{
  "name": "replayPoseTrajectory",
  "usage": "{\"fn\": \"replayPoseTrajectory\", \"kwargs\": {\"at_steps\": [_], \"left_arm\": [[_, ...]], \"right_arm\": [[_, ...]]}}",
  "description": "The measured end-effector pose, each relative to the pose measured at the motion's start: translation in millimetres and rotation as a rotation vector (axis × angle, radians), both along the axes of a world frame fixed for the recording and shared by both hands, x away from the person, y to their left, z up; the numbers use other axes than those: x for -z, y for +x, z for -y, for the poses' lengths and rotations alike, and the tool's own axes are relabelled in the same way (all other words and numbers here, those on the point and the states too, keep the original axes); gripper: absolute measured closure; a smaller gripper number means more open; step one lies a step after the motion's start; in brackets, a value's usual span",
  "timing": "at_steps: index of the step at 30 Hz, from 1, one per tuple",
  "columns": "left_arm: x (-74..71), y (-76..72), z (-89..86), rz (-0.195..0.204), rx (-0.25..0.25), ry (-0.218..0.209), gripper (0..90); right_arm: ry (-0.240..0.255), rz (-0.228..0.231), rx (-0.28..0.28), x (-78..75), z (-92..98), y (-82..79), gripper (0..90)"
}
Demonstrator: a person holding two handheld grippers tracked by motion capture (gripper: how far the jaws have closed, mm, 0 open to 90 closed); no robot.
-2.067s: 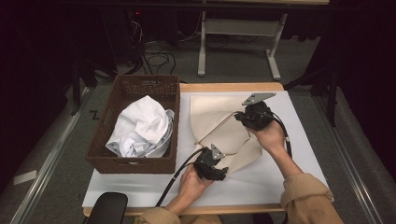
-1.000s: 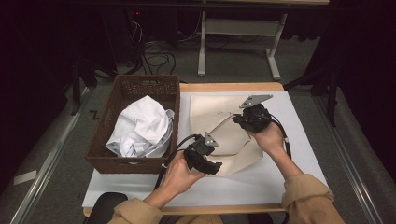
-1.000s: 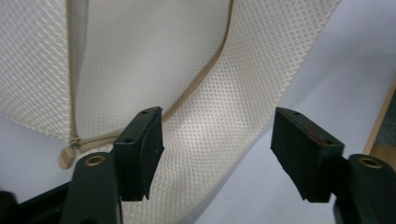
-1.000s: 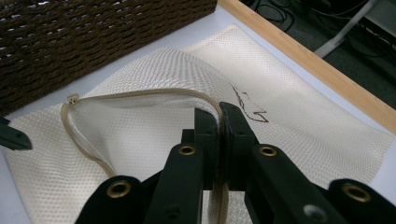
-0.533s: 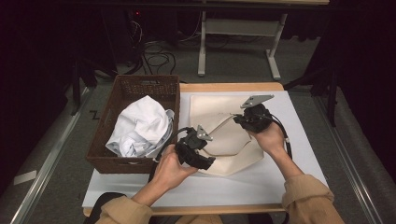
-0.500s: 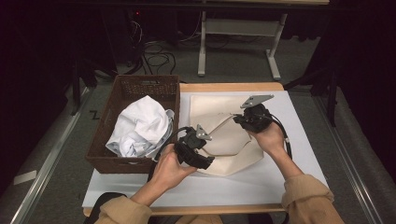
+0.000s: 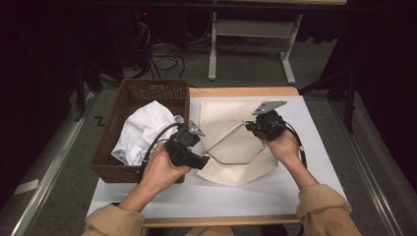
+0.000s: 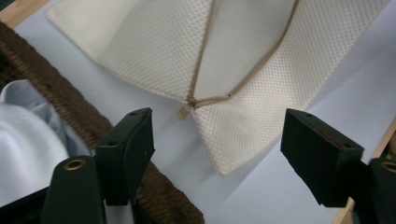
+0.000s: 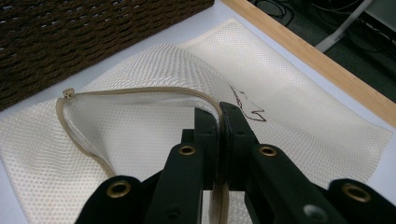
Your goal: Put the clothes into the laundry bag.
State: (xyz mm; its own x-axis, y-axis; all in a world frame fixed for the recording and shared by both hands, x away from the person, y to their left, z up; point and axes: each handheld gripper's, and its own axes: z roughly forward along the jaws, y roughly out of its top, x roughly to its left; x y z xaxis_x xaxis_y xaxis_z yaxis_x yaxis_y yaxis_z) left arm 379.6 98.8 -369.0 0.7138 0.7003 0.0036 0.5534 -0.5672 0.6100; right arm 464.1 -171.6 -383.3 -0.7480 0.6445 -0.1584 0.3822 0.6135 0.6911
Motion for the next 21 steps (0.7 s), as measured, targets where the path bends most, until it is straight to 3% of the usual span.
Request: {"fn": "replayPoseTrajectory", "kwargs": {"at_steps": [8, 14, 19, 21], "left_arm": [[-5.7, 15.0, -32.9, -0.020, -0.110, -0.042, 26.0], [-8.1, 28.0, -50.1, -0.027, -0.190, -0.013, 24.9], [-3.2, 40.3, -64.7, -0.046, -0.253, 0.010, 22.6], [-0.8, 46.7, -70.8, -0.036, -0.282, 0.034, 21.6]], "right_arm": [[-0.004, -0.001, -0.002, 1.0, -1.2, 0.7, 86.8], [-0.008, 0.003, 0.003, -0.2, -0.1, 0.3, 86.8], [-0.010, 0.005, -0.004, -0.2, -1.1, -0.5, 86.8], [-0.011, 0.001, -0.002, -0.2, -0.9, -0.1, 86.8]]}}
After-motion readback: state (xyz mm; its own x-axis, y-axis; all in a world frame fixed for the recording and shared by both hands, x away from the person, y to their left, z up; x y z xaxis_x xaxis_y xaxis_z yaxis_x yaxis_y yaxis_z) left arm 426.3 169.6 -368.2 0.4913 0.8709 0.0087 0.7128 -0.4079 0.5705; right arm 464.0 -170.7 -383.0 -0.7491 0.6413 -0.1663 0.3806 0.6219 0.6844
